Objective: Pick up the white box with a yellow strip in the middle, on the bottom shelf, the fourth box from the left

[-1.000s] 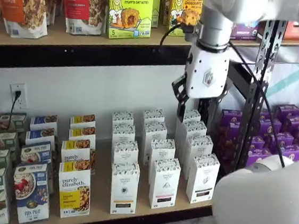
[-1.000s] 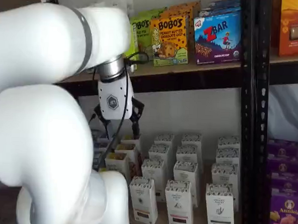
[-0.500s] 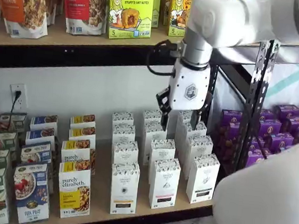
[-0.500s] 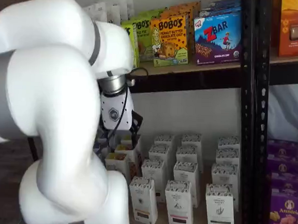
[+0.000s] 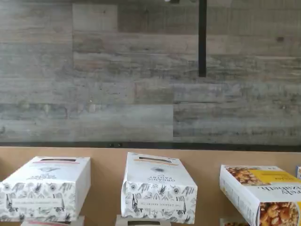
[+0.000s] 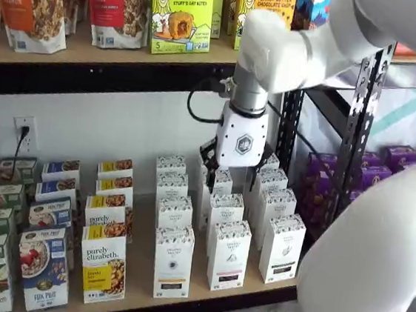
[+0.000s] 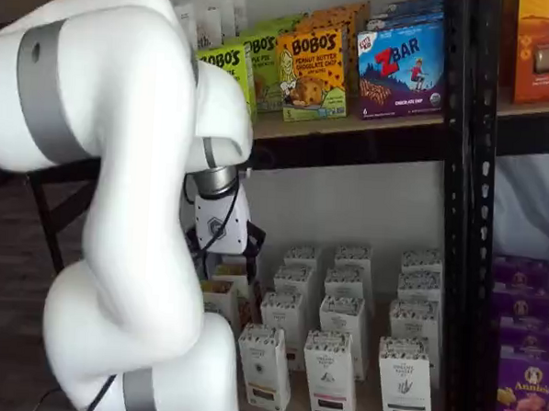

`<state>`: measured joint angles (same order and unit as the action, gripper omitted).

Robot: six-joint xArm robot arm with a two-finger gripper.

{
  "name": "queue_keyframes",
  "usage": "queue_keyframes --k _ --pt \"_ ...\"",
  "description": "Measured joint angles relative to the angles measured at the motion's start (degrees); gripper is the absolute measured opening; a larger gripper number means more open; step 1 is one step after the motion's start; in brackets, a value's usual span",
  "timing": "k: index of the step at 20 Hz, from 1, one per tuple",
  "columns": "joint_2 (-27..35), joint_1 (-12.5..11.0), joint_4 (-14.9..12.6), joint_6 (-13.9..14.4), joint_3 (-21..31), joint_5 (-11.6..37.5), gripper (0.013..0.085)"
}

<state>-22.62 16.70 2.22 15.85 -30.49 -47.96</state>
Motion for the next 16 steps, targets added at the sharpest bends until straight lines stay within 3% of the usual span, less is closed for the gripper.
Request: queue_keyframes --k 4,10,13,16 --pt "5.8 0.0 1.5 -1.3 -0.7 4.9 0.085" --pt "12.3 0.3 1.0 -0.8 -1.3 10.5 0.085" --pt "15.4 0.7 -2.0 1.9 -2.2 11.6 0.085" --pt "18.5 1.1 -1.9 2.2 -2.4 15.3 0.085"
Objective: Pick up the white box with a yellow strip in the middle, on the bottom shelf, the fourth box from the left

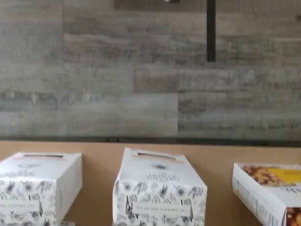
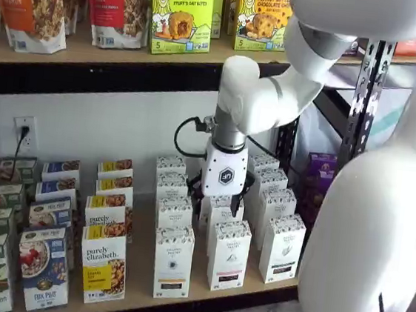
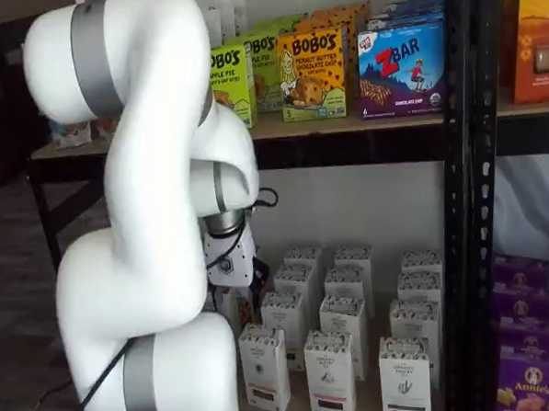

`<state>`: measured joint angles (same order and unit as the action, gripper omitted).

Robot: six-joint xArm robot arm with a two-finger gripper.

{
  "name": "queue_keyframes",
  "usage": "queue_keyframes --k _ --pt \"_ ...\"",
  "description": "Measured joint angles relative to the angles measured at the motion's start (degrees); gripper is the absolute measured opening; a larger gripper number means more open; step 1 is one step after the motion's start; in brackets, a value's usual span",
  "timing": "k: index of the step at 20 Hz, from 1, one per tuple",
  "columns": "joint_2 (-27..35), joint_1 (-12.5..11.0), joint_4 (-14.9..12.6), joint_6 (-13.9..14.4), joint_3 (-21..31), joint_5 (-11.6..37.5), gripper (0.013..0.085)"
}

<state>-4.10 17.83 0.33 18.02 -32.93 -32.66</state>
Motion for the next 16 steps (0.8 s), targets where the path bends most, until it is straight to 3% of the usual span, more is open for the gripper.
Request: queue_keyframes --k 6,13,16 --pt "4.8 0.8 0.2 0.5 -0.9 5.7 0.085" --pt "11.2 0.8 1.8 -1.1 -4.1 8.3 0.085" --pt "13.7 0.6 1.4 -0.8 -5.7 8.7 0.085"
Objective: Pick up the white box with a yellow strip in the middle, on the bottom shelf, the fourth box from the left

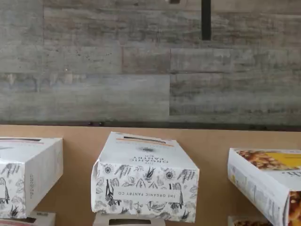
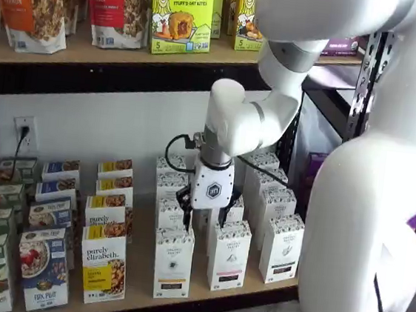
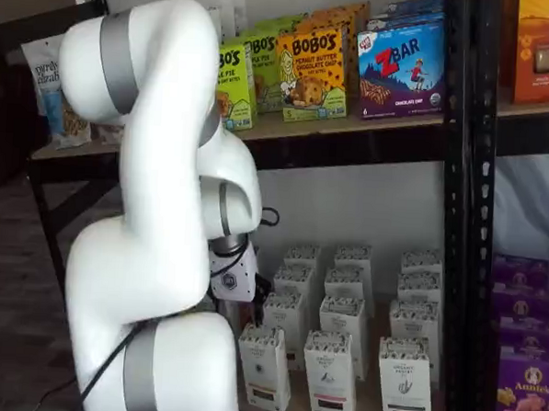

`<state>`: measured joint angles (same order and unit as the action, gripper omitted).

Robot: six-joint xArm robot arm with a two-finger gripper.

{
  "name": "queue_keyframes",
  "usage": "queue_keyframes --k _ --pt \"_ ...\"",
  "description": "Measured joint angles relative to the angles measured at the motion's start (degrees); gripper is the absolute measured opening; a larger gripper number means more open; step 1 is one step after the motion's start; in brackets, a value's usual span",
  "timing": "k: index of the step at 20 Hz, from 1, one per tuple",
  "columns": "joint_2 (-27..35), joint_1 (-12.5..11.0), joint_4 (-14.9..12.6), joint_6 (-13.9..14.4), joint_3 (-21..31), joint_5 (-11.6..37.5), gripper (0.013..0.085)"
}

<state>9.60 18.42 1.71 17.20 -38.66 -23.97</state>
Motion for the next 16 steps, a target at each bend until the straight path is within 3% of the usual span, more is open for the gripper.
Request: queue_keyframes --k 7,12,16 --pt "6.0 -0.2 3.2 -3.4 -3.4 3.6 0.085" --pt "10.7 -0.4 5.3 -5.4 -7.1 3.4 0.085" --pt "14.4 -0.2 5.4 -5.3 -10.2 3.4 0.085"
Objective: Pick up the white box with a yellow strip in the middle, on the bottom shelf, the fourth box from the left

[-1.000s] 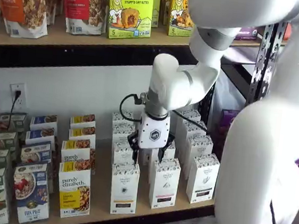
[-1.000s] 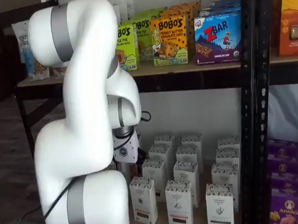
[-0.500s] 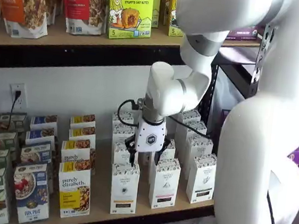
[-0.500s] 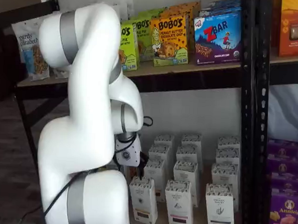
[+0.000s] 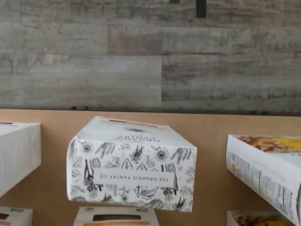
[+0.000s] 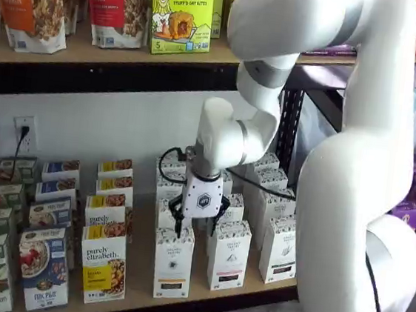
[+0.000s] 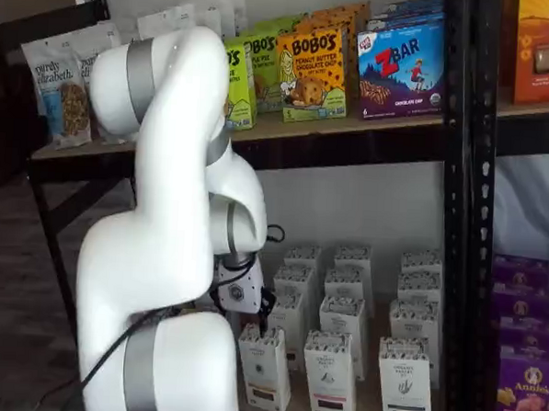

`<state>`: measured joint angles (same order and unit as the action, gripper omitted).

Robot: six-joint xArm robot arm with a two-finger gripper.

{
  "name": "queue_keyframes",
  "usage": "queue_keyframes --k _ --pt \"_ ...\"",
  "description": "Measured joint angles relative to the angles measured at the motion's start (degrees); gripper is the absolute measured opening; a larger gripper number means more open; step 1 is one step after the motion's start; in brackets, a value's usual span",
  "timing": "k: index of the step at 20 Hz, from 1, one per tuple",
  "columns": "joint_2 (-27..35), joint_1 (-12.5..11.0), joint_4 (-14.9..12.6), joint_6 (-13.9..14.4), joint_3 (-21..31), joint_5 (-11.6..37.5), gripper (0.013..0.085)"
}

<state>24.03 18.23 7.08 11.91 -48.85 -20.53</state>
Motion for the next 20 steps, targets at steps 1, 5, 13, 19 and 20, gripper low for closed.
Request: queue_keyframes --k 1,5,13,19,20 --pt "1.1 0.1 0.0 0.1 -1.0 -0.1 0.085" --pt "4.9 0.2 0.3 -0.1 -4.7 0.0 0.085" --pt "11.5 -0.1 0.7 -0.7 -12.4 -1.4 0.085" --pt "15.1 -0.6 -0.9 0.3 -16.7 -1.6 0.085" --pt "15.5 -0.7 -1.0 0.3 -17.4 -1.8 0.085"
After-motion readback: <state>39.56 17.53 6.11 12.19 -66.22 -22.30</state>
